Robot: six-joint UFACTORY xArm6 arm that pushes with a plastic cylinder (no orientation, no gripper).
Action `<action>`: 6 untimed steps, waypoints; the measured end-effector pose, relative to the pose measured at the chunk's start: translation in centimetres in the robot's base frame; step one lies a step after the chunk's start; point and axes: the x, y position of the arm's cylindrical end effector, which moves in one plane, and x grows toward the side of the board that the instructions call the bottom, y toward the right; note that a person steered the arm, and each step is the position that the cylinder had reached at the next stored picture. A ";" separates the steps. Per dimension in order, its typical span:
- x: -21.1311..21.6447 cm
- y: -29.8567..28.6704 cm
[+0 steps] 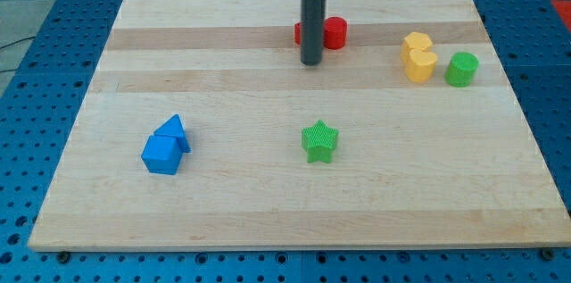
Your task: Move red blocks to the right side
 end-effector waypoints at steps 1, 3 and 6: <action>-2.5 -0.8; -2.8 -0.8; -8.4 -2.9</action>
